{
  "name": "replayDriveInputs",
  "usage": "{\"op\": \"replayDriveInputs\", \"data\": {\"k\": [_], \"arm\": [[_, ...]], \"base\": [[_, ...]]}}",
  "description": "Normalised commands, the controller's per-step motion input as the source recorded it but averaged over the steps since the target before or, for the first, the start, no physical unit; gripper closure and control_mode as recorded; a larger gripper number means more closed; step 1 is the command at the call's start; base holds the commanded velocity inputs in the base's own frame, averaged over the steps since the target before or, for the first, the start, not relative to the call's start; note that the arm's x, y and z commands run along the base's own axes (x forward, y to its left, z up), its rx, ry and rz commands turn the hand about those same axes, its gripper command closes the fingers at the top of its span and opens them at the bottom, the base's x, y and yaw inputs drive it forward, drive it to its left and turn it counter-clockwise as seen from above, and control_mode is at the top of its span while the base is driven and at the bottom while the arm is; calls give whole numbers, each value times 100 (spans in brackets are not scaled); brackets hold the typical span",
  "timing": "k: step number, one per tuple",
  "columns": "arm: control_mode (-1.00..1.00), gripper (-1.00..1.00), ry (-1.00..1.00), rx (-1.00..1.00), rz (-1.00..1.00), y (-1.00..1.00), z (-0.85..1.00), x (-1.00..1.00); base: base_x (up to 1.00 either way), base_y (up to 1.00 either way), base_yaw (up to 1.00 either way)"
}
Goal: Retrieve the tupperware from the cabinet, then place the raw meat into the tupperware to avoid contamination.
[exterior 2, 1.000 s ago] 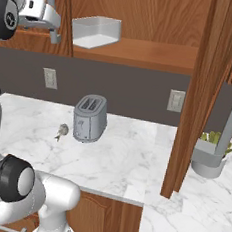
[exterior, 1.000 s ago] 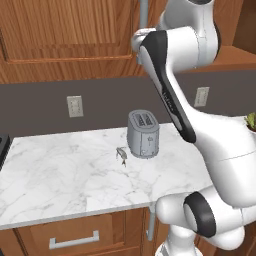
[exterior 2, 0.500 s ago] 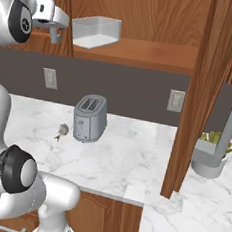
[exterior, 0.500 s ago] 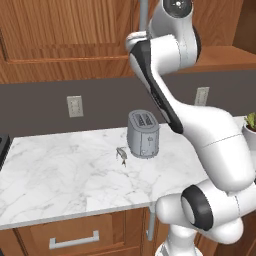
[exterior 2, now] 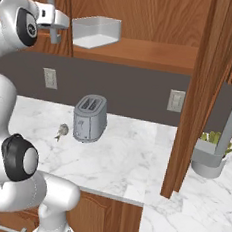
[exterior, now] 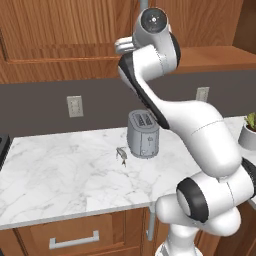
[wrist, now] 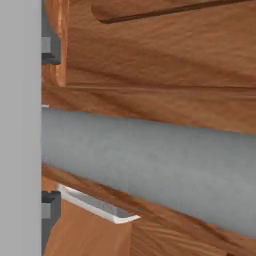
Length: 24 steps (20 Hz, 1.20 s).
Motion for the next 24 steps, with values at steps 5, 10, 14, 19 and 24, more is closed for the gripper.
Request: {"op": "replayDriveInputs", "data": {"k": [5,10,14,19,24], "arm": [[-100,100,0,-1,0,16,0,47],[-100,100,-1,-1,-1,17,-1,25],[-100,100,7,1,-6,19,-20,-5],[-100,100,12,0,-9,46,-23,-50],[-100,100,10,2,-8,62,-14,-90]], "base": [[0,0,0],[0,0,0],[0,0,0],[0,0,0],[0,0,0]]}}
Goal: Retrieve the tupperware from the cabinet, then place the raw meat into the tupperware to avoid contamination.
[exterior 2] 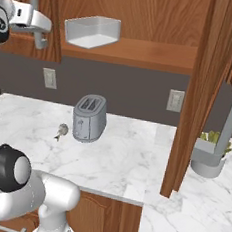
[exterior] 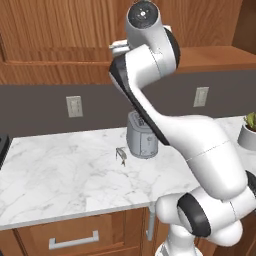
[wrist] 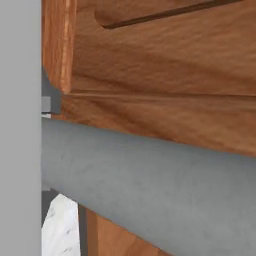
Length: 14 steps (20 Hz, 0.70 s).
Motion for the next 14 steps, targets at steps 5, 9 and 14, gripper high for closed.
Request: {"op": "replayDriveInputs", "data": {"k": [5,9,14], "arm": [[-100,100,0,1,-1,69,-30,-100],[-100,100,2,0,-5,90,-29,-81],[-100,100,3,0,-4,99,-36,-75]], "base": [[0,0,0],[0,0,0],[0,0,0]]}}
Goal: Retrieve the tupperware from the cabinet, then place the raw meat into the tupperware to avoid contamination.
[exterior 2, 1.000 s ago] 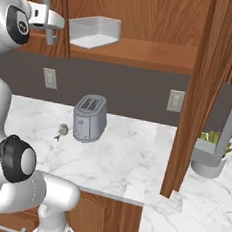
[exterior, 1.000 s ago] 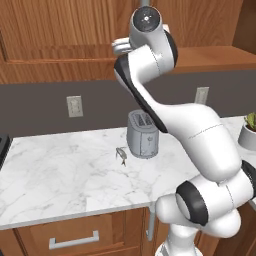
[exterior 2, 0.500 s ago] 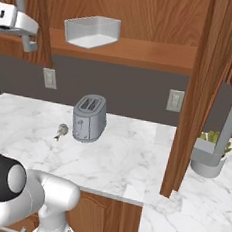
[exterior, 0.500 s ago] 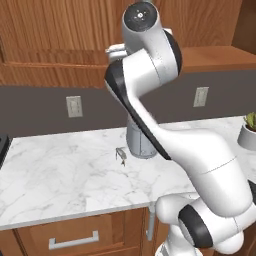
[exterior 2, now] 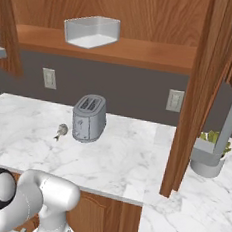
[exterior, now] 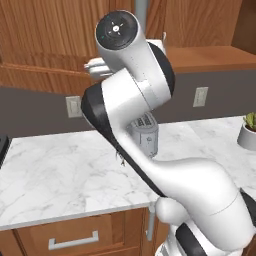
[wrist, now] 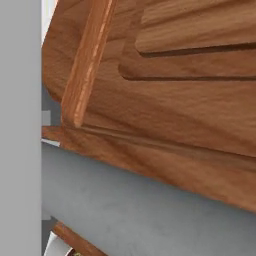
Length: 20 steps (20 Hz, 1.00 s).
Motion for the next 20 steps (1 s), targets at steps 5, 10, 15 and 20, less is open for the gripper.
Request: {"op": "replayDriveInputs", "data": {"k": [5,10,15,20], "arm": [[-100,100,1,0,-1,100,-37,-73],[-100,100,12,2,-3,88,-37,-19],[-100,100,10,1,-6,92,-43,-5],[-100,-100,4,0,-9,74,-28,0]], "base": [[0,0,0],[0,0,0],[0,0,0],[0,0,0]]}}
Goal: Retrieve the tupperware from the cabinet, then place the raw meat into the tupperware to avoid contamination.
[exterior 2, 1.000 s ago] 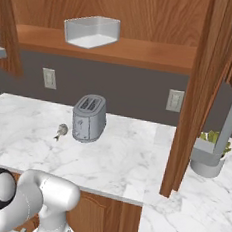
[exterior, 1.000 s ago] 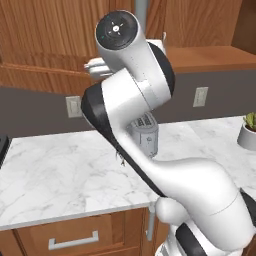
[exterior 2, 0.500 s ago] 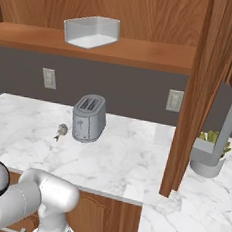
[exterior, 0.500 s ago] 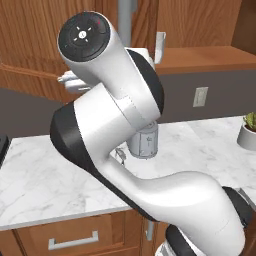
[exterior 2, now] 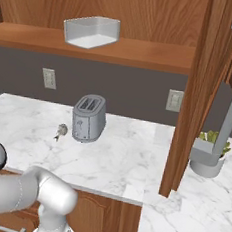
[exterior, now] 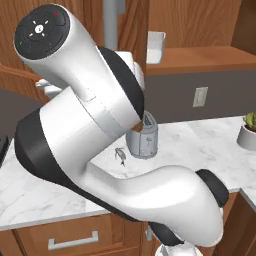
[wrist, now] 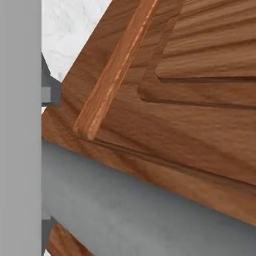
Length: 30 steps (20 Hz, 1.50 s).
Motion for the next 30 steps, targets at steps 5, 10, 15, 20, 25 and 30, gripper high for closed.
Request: {"op": "replayDriveInputs", "data": {"k": [5,10,15,20,25,30], "arm": [[-100,-100,1,0,-2,-4,-11,-12],[-100,-100,4,2,-13,-15,-39,-79],[-100,-100,16,6,-15,-38,-13,-72],[-100,-100,38,7,-10,-61,5,-46],[-100,-100,44,6,-10,-52,8,-38],[-100,-100,33,7,-8,-50,4,-64]], "base": [[0,0,0],[0,0,0],[0,0,0],[0,0,0],[0,0,0],[0,0,0]]}}
